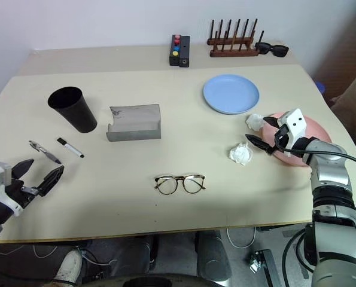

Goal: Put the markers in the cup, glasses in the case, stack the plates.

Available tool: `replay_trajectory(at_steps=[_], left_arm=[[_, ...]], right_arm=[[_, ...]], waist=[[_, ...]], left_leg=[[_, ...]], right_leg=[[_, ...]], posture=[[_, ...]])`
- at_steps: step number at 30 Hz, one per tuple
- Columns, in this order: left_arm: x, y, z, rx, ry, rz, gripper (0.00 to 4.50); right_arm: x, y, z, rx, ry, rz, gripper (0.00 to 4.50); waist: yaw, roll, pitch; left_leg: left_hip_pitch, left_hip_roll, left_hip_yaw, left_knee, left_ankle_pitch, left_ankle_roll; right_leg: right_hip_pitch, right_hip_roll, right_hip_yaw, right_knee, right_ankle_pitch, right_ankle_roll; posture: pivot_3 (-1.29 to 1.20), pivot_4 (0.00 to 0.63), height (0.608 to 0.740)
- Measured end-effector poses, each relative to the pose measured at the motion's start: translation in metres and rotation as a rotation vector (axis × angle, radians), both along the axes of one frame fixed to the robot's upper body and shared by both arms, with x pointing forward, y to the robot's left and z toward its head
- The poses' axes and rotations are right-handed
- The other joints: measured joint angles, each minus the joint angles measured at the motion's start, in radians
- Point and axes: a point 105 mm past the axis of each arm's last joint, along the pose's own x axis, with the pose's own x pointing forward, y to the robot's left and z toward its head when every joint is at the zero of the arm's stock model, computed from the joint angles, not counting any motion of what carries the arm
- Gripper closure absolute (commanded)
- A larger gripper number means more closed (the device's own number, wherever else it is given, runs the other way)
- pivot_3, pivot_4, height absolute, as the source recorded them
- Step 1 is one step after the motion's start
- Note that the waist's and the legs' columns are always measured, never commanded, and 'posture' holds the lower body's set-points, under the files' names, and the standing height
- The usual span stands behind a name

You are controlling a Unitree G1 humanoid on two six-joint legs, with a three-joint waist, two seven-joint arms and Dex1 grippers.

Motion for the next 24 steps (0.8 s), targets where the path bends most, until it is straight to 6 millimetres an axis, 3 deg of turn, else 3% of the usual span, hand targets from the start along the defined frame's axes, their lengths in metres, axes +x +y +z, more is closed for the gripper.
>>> replay_trajectory(at_steps=[14,20,24], left_arm=[[0.01,-0.008,0.001,-0.013,-0.044,0.006,0.04],[0.016,-0.018,-0.001,-0.026,-0.05,-0.005,0.04],[0.024,-0.011,0.005,-0.003,-0.074,0.053,0.04]], right_arm=[[0.011,0.018,0.003,0.01,-0.028,0.045,0.0],[0.015,0.048,0.018,0.006,-0.076,0.13,0.0],[0.012,0.088,0.037,0.015,-0.135,0.234,0.0]], waist=[[0.001,0.0,0.0],[-0.001,0.0,0.0],[0.0,0.0,0.0]], left_leg=[[0.001,0.0,0.0,0.0,0.0,0.0],[0.002,0.0,0.0,0.0,0.0,0.0],[0.002,0.0,-0.001,0.0,0.0,0.0]], right_leg=[[0.002,0.0,0.0,0.0,0.0,0.0],[0.002,0.0,0.0,0.001,0.0,0.0],[0.002,0.0,0.0,0.001,0.0,0.0]], posture=[[0.0,0.15,0.74],[0.0,0.15,0.74],[0.0,0.15,0.74]])
